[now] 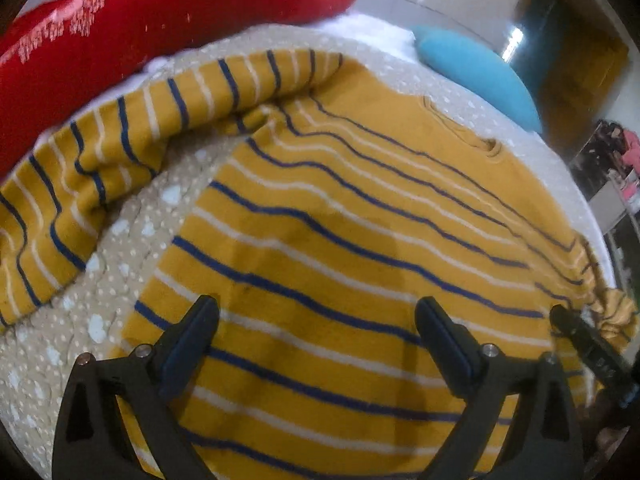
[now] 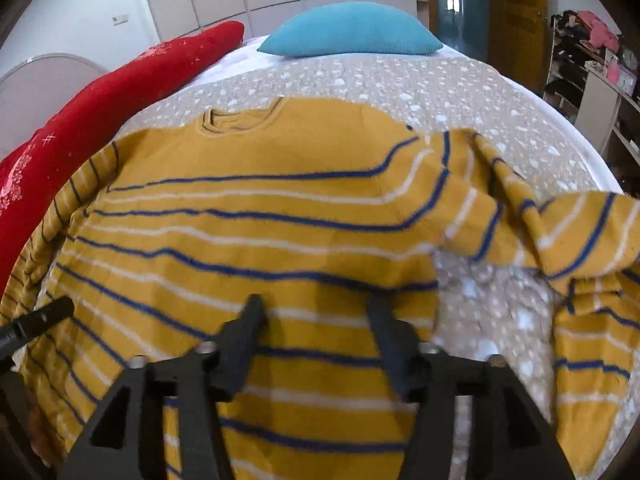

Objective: Fold small clothes

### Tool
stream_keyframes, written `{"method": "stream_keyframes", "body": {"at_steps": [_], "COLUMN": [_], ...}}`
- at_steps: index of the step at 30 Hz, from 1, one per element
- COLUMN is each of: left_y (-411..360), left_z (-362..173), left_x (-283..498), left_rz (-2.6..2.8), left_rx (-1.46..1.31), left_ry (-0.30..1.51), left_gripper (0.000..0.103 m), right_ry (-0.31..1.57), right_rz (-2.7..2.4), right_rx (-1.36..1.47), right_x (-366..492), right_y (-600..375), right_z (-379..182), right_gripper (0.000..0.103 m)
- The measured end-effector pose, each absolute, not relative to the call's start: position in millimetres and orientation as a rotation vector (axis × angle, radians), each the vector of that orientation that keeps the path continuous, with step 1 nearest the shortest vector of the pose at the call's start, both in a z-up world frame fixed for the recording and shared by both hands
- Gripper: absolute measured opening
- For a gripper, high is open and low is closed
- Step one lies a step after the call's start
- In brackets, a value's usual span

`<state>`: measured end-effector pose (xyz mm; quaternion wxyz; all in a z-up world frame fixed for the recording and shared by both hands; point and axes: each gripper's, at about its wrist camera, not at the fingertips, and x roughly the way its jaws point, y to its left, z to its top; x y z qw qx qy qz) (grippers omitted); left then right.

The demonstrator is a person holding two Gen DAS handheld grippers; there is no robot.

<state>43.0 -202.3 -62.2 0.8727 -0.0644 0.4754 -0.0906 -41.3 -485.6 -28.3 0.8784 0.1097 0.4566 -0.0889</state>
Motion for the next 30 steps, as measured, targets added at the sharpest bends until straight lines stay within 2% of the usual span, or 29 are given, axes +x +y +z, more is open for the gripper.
{"method": "stream_keyframes", "body": {"at_steps": [2,4,9,30], "left_y": [-207,-216,-225,-225], "left_z": [-66,-69,-74,-77], "left_x": [40,37,37,32], "left_rz": [-0.192,-0.177,-0.135,-0.137], "left_rx": [-0.090,-0.028,0.055,0.055], "left_ry": [0.991,0.991,1.002,0.963], "left_gripper": [0.103,0.103,0.103,0.103], "right_ry": [0.958,0.973,0.969,0.959], "right_rz": [-0.161,-0.143,-0.206,-0.178], "right_rx": [0.215,0.155,-0.019,0.045], "right_x": [-36,-33,-37,-39], "right_y": [-480,-469,-445,-453], "right_z": [-31,-37,-39,-43], "right_gripper": [0.091,0.103,0.103,0.103]}}
